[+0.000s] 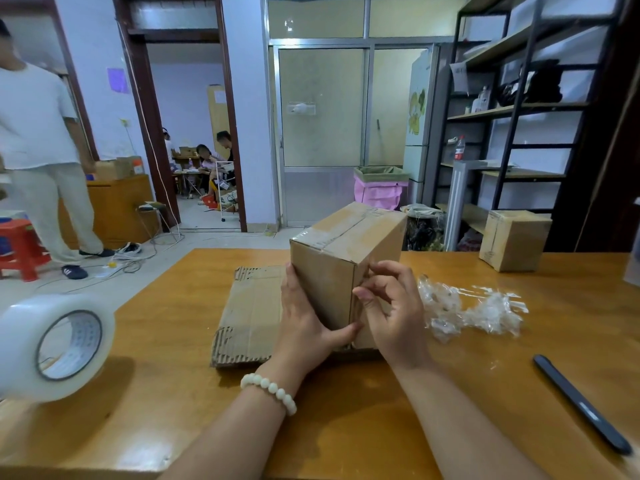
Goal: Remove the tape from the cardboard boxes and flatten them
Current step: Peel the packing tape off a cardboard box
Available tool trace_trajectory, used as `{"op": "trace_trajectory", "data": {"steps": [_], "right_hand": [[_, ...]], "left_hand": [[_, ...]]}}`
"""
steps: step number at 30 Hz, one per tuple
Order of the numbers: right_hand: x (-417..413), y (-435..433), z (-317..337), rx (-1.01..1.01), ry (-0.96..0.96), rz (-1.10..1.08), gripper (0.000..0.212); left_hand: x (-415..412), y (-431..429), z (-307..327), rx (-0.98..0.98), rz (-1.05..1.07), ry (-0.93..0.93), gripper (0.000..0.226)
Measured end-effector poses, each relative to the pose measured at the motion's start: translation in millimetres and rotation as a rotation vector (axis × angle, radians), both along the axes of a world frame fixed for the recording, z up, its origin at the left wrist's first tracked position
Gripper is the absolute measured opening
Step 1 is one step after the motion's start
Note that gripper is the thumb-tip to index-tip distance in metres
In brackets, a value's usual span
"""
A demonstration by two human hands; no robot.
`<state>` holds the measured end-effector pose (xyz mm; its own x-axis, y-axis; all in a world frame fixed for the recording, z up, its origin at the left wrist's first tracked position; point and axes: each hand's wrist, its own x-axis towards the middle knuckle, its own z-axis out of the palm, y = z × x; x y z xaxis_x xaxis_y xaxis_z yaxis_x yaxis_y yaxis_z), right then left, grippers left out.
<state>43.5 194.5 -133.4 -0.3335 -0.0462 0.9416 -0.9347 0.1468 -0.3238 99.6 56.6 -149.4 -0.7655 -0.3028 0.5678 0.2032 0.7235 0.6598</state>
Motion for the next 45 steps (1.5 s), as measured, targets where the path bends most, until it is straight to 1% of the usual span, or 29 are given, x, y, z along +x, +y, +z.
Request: {"op": "trace_trajectory", "data": {"steps": [3,5,11,13,16,19,22,25,27,29,32,37,39,41,43,45], "right_hand": [[3.1,-3.2,-0.3,-0.035,-0.078,0.072,0.029],[2.0,-3.5,-1.2,-0.024,-0.082,0.054,0.025],[1.5,-5.3,-1.9,0.020,-0.077,-0.024,0.028],[2.8,-5.8,-0.4,0.008,-0.078,-0.020,0.026],[0.7,-3.2,1.6,-0.034,-0.045,-0.013,0.012],[-0.9,1.7,3.9,-0.119,-0.031,0.005,0.016],[1.3,1.8,2.0,-0.111,-0.077,0.083,0.008],[2.8,2.7,0.7,-0.098,-0.130,0.143,0.027],[3.7,4.3,3.3,-0.064,-0.121,0.149,0.033],[2.2,5.2,5.1,-0.014,-0.064,0.123,0.028],[-4.8,5.8,4.4,0.011,0.071,-0.001,0.008],[-4.7,5.9,5.9,-0.053,0.089,-0.075,0.017],[-1.7,7.5,8.0,-0.093,0.067,-0.057,0.016],[0.4,10.2,11.4,-0.144,0.053,-0.028,0.005],[4.0,10.1,14.6,-0.174,0.034,0.026,0.014],[9.3,8.2,16.4,-0.159,-0.010,0.093,0.020]], "left_hand": [[-0.1,-0.2,0.1,-0.005,-0.005,-0.013,0.137],[-0.4,-0.6,0.0,-0.016,-0.005,-0.020,0.140],[0.7,-0.3,0.6,-0.038,-0.006,-0.016,0.140],[1.2,0.5,0.6,-0.053,-0.003,-0.009,0.140],[3.7,1.6,1.5,-0.067,-0.015,-0.002,0.141],[4.4,0.8,1.1,-0.063,-0.028,-0.001,0.141],[3.4,-0.6,0.2,-0.035,-0.018,0.002,0.142],[2.2,-1.0,0.3,-0.011,-0.022,0.005,0.141],[2.0,-1.5,0.2,-0.012,-0.025,0.007,0.142],[2.2,-1.8,-0.4,-0.019,-0.029,0.015,0.142],[3.2,-1.0,0.4,-0.045,-0.024,0.020,0.143],[4.7,2.2,2.9,-0.035,-0.014,0.029,0.130],[4.6,1.9,2.4,-0.049,-0.016,0.023,0.131],[4.3,1.3,2.1,-0.073,-0.028,0.015,0.137],[3.2,0.4,0.7,-0.089,-0.026,0.004,0.143],[2.2,-0.7,-0.7,-0.085,-0.017,0.002,0.143]]}}
